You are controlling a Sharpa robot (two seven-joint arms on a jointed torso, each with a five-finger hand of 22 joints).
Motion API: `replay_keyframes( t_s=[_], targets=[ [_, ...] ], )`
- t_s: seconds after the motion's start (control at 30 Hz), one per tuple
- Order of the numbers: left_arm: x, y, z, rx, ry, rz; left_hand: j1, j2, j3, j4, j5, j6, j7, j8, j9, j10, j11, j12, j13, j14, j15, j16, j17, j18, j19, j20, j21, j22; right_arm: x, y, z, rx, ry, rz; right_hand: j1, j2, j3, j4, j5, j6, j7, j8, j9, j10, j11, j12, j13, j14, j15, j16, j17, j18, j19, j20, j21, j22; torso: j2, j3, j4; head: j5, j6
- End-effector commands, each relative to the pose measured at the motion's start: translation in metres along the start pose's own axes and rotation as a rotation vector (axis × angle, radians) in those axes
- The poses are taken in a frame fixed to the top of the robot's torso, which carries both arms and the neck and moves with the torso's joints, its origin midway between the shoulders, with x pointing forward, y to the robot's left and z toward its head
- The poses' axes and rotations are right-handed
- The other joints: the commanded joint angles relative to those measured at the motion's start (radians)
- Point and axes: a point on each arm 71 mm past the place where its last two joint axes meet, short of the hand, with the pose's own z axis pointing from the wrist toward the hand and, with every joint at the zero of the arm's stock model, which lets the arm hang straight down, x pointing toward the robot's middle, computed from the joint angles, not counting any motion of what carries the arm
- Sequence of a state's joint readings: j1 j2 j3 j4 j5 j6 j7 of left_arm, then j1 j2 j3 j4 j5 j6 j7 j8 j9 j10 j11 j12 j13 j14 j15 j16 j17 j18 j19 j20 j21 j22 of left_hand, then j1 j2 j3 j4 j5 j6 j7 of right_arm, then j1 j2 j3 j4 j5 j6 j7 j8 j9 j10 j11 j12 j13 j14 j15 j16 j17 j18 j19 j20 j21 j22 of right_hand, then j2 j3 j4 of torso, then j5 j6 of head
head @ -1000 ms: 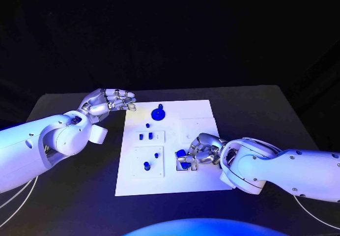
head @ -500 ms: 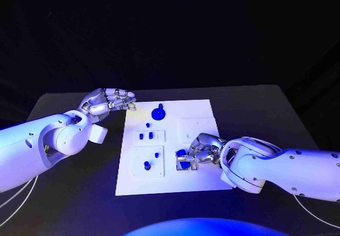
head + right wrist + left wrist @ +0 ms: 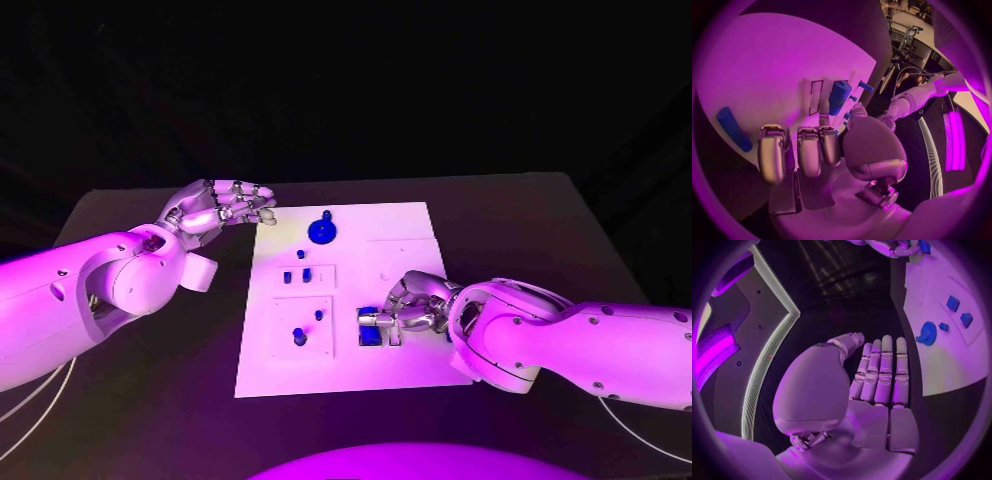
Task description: Assemble the parts on the task board
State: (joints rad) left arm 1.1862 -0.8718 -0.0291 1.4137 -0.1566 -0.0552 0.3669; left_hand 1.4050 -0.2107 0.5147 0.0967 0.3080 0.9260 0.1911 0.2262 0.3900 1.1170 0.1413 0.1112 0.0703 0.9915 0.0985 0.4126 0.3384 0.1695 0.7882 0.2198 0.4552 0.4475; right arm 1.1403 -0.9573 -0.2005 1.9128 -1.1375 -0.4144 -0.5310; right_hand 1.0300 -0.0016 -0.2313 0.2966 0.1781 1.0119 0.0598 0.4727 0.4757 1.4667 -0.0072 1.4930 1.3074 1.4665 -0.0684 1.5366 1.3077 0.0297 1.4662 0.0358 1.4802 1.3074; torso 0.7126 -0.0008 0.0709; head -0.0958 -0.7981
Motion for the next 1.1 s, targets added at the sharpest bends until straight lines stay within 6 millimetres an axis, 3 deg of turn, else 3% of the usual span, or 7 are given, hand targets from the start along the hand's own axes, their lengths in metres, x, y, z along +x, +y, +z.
replay_keyframes(
  t_s=[0.03,0.17,0.23,0.37,0.5,0.77,1.1],
  targets=[
    [0.0020,-0.0008,0.0003,0.005,0.014,-0.010,-0.007,0.000,0.000,0.005,0.001,-0.003,0.006,-0.007,0.000,0.001,0.005,-0.003,0.001,0.001,0.006,-0.004,0.001,0.009,0.002,0.006,-0.004,-0.001,-0.0003,0.0004,-0.0014,-0.026,-0.004,-0.020,0.037,-0.003,0.026,-0.003,0.004,-0.010,0.002,0.005,0.002,0.050,-0.005,-0.005,0.179,0.081,-0.007,-0.001,0.139,-0.011,0.080,-0.003,-0.006,0.239,0.000,0.0005,0.0001,0.000,0.000],
    [0.0016,-0.0008,0.0002,0.006,0.013,-0.010,-0.007,0.000,0.000,0.005,0.001,-0.003,0.006,-0.007,0.000,0.001,0.005,-0.003,0.001,0.001,0.006,-0.004,0.001,0.009,0.002,0.006,-0.004,-0.001,-0.0006,-0.0001,-0.0039,-0.053,0.009,-0.032,0.167,-0.018,0.047,-0.010,0.002,-0.017,0.002,0.006,0.002,0.050,-0.004,-0.006,0.181,0.081,-0.006,-0.001,0.140,-0.011,0.081,-0.003,-0.005,0.239,0.000,0.0005,-0.0001,0.001,-0.001],
    [0.0014,-0.0008,0.0001,0.006,0.013,-0.010,-0.007,0.000,0.000,0.005,0.001,-0.003,0.006,-0.007,0.000,0.001,0.005,-0.003,0.001,0.001,0.006,-0.004,0.001,0.009,0.002,0.006,-0.004,-0.001,0.0001,0.0004,-0.0051,-0.066,0.022,-0.043,0.192,-0.030,0.052,-0.008,0.003,-0.018,0.003,0.006,0.002,0.051,-0.004,-0.006,0.182,0.081,-0.006,-0.001,0.142,-0.011,0.081,-0.003,-0.004,0.239,0.000,0.0005,-0.0008,0.002,0.000],
    [0.0013,-0.0008,0.0002,0.006,0.013,-0.010,-0.008,0.000,-0.001,0.005,0.001,-0.003,0.005,-0.007,0.000,0.001,0.005,-0.004,0.001,0.001,0.006,-0.006,0.002,0.009,0.002,0.006,-0.006,-0.002,0.0020,0.0014,-0.0073,-0.086,0.047,-0.064,0.247,-0.077,0.085,-0.005,0.005,-0.015,0.003,0.005,-0.001,0.051,-0.004,-0.007,0.182,0.082,-0.006,0.000,0.146,-0.012,0.082,-0.003,0.001,0.240,0.000,0.0009,-0.0008,0.003,-0.001],
    [0.0011,-0.0007,0.0001,0.006,0.012,-0.009,-0.008,0.000,-0.001,0.005,0.001,-0.003,0.005,-0.007,0.000,0.001,0.005,-0.004,0.001,0.001,0.006,-0.006,0.002,0.009,0.002,0.006,-0.006,-0.002,0.0028,0.0009,-0.0085,-0.091,0.058,-0.079,0.275,-0.093,0.109,-0.006,0.005,-0.009,0.002,0.006,-0.003,0.052,-0.005,-0.006,0.184,0.082,-0.007,0.001,0.148,-0.013,0.083,-0.003,0.006,0.242,0.000,0.0007,-0.0006,0.003,-0.002],
    [0.0010,-0.0006,0.0003,0.004,0.011,-0.009,-0.008,0.001,0.000,0.006,0.001,-0.003,0.005,-0.007,0.001,0.001,0.005,-0.004,0.001,0.001,0.006,-0.007,0.003,0.009,0.002,0.006,-0.007,-0.003,0.0031,-0.0011,-0.0078,-0.081,0.059,-0.087,0.265,-0.104,0.115,-0.002,0.004,-0.004,0.002,0.007,-0.003,0.052,-0.005,-0.005,0.185,0.083,-0.007,0.001,0.149,-0.014,0.084,-0.003,0.010,0.243,0.000,0.0003,0.0007,0.002,0.001],
    [0.0011,-0.0005,0.0004,0.004,0.011,-0.009,-0.008,0.001,0.000,0.006,0.001,-0.002,0.005,-0.007,0.001,0.001,0.005,-0.005,0.002,0.001,0.006,-0.007,0.004,0.009,0.003,0.006,-0.008,-0.004,0.0038,-0.0024,-0.0027,-0.058,0.033,-0.087,0.242,-0.082,0.134,-0.003,0.004,0.002,-0.001,0.007,-0.006,0.055,-0.007,-0.003,0.188,0.083,-0.008,0.001,0.151,-0.015,0.085,-0.004,0.014,0.244,0.000,-0.0003,0.0003,0.004,0.000]
  ],
)
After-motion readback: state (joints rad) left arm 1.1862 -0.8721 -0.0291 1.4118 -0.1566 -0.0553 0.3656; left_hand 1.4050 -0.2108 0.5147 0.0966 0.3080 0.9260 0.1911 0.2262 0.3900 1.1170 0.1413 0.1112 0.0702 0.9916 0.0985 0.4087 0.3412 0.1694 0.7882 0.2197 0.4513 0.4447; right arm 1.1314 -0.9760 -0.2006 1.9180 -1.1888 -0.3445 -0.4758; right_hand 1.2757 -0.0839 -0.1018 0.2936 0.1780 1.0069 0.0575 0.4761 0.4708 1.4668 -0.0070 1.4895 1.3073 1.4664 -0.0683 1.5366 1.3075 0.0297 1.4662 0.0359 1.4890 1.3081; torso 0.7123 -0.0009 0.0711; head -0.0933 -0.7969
